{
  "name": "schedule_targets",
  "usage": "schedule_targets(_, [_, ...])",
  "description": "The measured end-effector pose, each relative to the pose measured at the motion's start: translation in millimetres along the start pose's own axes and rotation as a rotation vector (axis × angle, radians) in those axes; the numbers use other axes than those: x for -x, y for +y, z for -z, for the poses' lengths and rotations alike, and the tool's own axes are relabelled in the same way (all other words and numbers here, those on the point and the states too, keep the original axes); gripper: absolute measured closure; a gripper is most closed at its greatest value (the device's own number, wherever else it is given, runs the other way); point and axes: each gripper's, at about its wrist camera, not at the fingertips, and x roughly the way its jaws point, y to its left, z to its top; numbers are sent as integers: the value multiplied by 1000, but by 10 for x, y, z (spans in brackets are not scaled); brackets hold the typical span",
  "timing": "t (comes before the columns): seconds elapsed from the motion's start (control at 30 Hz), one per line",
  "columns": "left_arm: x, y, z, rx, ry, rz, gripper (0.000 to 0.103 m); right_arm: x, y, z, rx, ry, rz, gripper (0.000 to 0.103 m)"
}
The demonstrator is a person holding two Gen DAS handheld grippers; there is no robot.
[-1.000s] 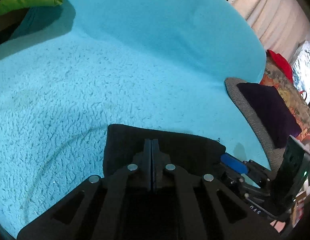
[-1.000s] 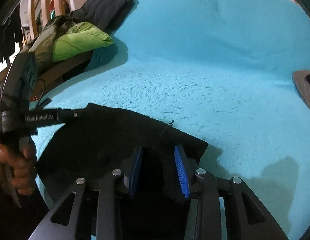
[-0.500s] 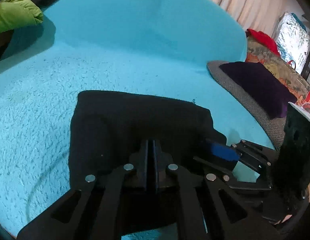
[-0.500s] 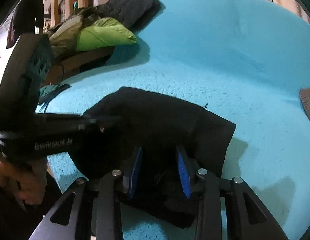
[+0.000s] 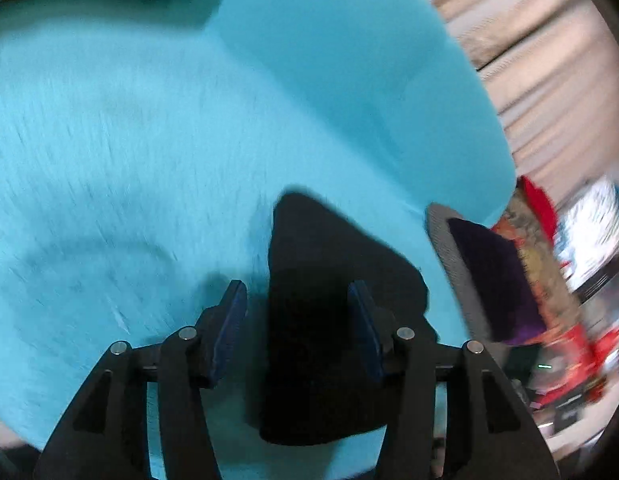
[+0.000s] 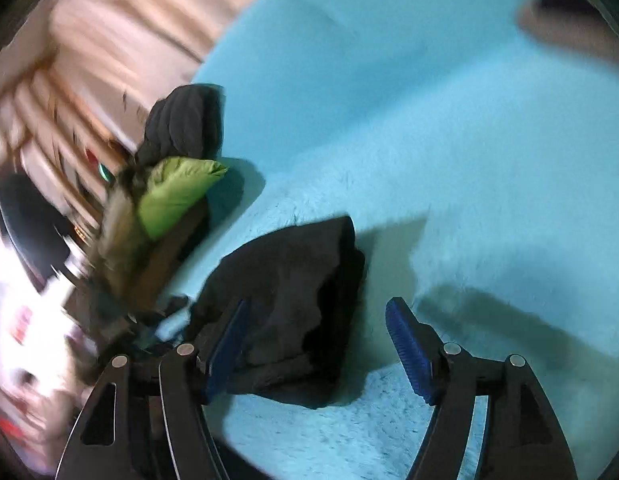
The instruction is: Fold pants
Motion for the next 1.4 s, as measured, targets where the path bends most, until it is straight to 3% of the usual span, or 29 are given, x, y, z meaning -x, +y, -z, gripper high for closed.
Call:
schedule_targets(0.1, [-91, 2, 28, 26, 32, 51, 46, -257, -109, -62, -75, 88, -69, 34])
schedule_targets(0.23, [-158, -104, 71, -9, 29, 42, 41, -534, 35, -124, 15, 176, -71, 34])
schedule_targets(0.27, [-180, -148, 67, -21, 26, 36, 41, -558, 54, -124, 32, 181, -63, 38])
schedule_targets(0.33, [-224, -228, 67, -57, 29, 3, 49, -574, 24, -110, 17, 171, -40, 54])
schedule_targets(0.37, [-239, -231, 39, -72, 33, -15, 59, -546, -46, -114, -21, 164, -57, 62])
schedule_targets(0.47, [-194, -292, 28, -90, 22, -29, 67, -493, -49, -114, -45, 151, -64, 70])
schedule_targets(0.57, [-296, -569, -101, -167, 8, -58, 69, -469, 62, -259, 2, 124, -27, 72])
schedule_targets(0.73, [-529, -899, -405, -241, -2, -20, 69, -447, -43, -794, -21, 102, -21, 71])
schedule_targets(0.93, [-994, -810, -513, -220, 64, -58, 68, -644, -323, -1114, -33, 135, 39, 71])
schedule_targets(1.03, [-1096, -750, -488, -190, 85, -99, 61, -858, -500, -1075, -106, 190, 83, 62])
schedule_targets(1.1, [-1058, -804, -472, -228, 71, -117, 59, -804, -589, -1067, -182, 170, 44, 61])
schedule_targets(1.23, [-947, -868, -438, -269, 29, -145, 54, -476, -604, -1090, -192, 71, 32, 61])
schedule_targets(1.3, [-800, -897, -410, -300, -30, -171, 37, -290, -534, -1079, -145, 12, 72, 61])
schedule_targets(1.4, [-582, -974, -313, -370, -117, -241, 27, -63, -239, -964, 15, -70, 180, 61])
